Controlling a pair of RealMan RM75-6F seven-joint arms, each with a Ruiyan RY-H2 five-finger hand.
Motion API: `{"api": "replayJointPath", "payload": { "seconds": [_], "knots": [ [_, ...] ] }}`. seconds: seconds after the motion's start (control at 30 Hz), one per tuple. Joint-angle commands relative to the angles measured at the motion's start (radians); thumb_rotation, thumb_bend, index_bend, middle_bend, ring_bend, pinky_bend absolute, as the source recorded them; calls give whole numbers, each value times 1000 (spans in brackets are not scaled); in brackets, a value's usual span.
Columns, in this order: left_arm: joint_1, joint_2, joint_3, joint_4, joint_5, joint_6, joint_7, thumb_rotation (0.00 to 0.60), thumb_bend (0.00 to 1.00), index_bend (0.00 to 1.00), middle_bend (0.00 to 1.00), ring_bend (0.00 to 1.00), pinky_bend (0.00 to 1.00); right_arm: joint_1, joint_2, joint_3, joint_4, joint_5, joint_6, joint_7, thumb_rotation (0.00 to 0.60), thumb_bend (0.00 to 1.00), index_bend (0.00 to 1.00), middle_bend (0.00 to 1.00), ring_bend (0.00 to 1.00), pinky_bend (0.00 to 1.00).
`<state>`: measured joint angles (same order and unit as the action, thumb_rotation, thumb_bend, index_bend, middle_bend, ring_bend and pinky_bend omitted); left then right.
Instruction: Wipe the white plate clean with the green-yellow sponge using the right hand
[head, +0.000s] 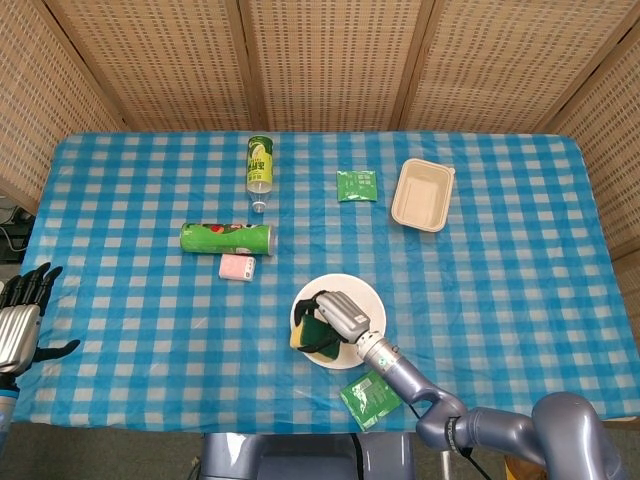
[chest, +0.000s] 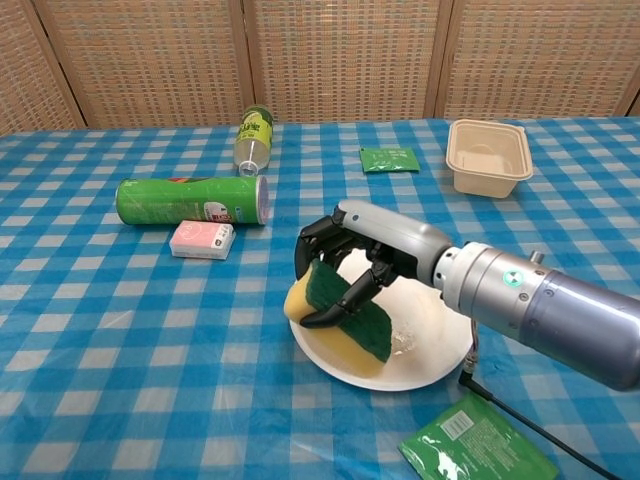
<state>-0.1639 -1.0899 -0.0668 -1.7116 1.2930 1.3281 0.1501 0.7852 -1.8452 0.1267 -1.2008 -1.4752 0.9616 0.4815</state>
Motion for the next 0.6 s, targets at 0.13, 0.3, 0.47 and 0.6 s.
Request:
{"api": "replayJointPath", "payload": {
  "seconds": [0.13,0.3,0.47,0.6],
  "knots": [
    [0,-2,0,-1,0,2,3,600,0,0,0,0,0,2,-23,-6,29,-2,-7,3,600,514,622,648,541,477],
    [-1,-3,0,2,-3,0,5,600,0,0,0,0,0,2,-43,-11,64,0,-15,5,600,517,623,649,541,501],
    [-2,-3,-2,4,-8,-3,3,600,0,0,0,0,0,-1,-56,-19,93,-3,-20,16,600,518,626,649,541,527],
    [-3,-3,-2,6,-9,-5,3,600,0,0,0,0,0,-4,-60,-24,105,-7,-20,33,600,518,626,649,541,527]
  ]
}}
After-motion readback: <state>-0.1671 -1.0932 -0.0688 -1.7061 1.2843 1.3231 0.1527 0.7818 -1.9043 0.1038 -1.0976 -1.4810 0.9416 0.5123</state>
